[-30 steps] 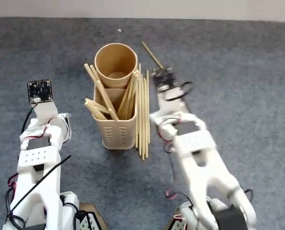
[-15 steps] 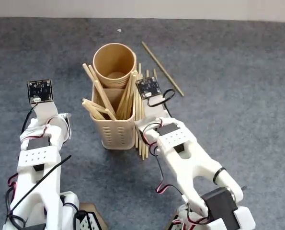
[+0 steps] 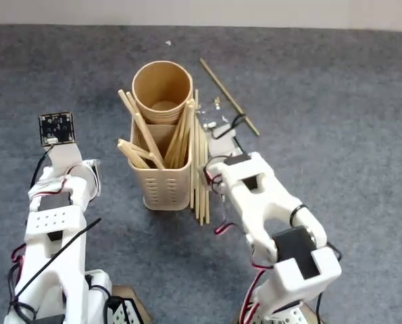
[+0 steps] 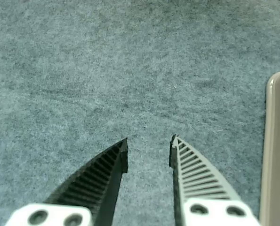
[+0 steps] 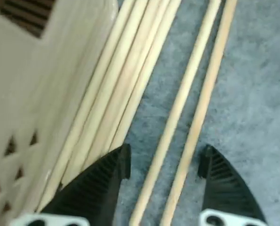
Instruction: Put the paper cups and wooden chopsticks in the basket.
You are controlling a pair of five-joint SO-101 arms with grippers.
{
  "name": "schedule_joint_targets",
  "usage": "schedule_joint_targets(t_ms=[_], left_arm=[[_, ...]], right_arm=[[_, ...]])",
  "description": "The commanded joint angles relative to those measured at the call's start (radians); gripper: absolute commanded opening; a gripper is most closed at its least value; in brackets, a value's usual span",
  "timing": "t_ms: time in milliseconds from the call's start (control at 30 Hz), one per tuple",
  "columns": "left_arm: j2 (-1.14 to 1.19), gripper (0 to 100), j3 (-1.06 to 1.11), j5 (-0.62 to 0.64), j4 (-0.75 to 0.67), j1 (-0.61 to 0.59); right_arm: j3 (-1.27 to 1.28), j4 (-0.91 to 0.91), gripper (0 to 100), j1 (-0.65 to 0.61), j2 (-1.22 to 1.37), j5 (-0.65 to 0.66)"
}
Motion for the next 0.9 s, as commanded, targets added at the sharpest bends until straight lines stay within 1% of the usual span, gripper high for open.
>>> schedule_joint_targets(t_ms=[0, 133, 400, 467, 533, 567, 600, 667, 700, 733, 800, 867], left_arm=[[-0.002, 17, -0.002, -0.006, -0.012, 0.016], [-0.002, 17, -0.002, -0.006, -0.012, 0.016], [-0.002, 17, -0.002, -0.006, -0.012, 0.016], [-0.002, 17, -0.002, -0.006, -0.012, 0.016], [-0.002, 17, -0.002, -0.006, -0.012, 0.016], [-0.002, 17, -0.002, -0.006, -0.012, 0.016], [-0.002, 17, -0.002, -0.006, -0.012, 0.016], [-0.002, 17, -0.002, -0.006, -0.012, 0.016], [-0.002, 17, -0.002, -0.006, -0.012, 0.016], [-0.002, 17, -0.002, -0.006, -0.012, 0.016], [-0.002, 17, -0.002, -0.006, -0.012, 0.016], [-0.002, 17, -0.002, -0.006, -0.012, 0.016]], right_arm=[[-0.042, 0.016, 24.1, 0.059, 0.005, 0.006], [-0.041, 0.019, 24.1, 0.068, 0.005, 0.006], [-0.048, 0.016, 24.1, 0.168, 0.002, 0.008], [-0.050, -0.012, 24.1, 0.174, 0.005, 0.012], [-0.048, -0.050, 23.2, 0.171, 0.010, 0.048], [-0.048, -0.058, 20.7, 0.162, 0.016, 0.060], [-0.048, -0.061, 16.3, 0.154, 0.030, 0.069], [-0.051, -0.064, 2.3, 0.145, 0.067, 0.072], [-0.064, -0.062, 0.0, 0.139, 0.090, 0.077], [-0.074, -0.058, 1.9, 0.139, 0.113, 0.077], [-0.111, -0.001, 0.2, 0.145, 0.136, 0.077], [-0.159, 0.054, 0.7, 0.165, 0.130, 0.071]])
